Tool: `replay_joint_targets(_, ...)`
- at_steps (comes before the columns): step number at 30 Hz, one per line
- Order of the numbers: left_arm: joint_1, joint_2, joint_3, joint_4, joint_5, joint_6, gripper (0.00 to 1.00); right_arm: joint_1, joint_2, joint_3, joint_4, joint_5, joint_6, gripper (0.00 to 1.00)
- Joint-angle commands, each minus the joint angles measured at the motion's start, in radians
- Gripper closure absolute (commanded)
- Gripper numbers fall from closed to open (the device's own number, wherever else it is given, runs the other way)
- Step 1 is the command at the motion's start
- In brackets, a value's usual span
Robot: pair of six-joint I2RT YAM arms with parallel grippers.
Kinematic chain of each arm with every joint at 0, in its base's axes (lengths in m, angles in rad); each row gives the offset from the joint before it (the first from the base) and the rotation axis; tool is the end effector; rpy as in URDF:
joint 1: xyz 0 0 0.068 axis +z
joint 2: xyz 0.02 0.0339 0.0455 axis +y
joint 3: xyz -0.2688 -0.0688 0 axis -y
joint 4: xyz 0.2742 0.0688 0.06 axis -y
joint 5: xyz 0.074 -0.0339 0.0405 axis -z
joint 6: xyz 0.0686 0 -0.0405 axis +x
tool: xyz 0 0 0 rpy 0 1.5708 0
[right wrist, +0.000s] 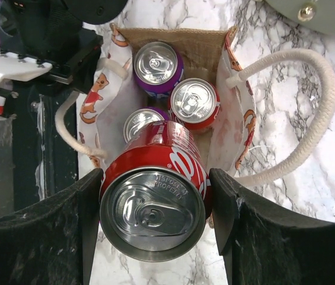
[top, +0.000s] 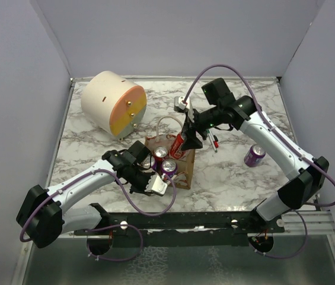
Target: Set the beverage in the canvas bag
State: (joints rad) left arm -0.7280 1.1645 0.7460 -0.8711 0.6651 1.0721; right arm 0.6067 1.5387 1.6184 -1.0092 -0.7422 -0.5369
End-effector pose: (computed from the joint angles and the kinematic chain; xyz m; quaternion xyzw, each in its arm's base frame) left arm 0.1392 -0.1808 0.1809 0.7616 0.5459 -0.2958 0.1858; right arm 0.2647 0.2402 0.3640 -0.5747 0.6819 0.3542 0.2815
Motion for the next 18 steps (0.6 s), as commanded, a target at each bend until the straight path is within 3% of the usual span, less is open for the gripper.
replay_joint_targets(1, -0.003, 0.010, 0.010, -0.032, 0.016, 0.024, 0.97, 0.029, 0.026, 0.019, 0.068, 0.082, 0.016, 0.94)
replay_joint_targets(18, -0.004, -0.016, 0.013, -0.028, 0.026, 0.031, 0.97, 0.120, 0.095, -0.032, 0.088, 0.320, -0.003, 0.95)
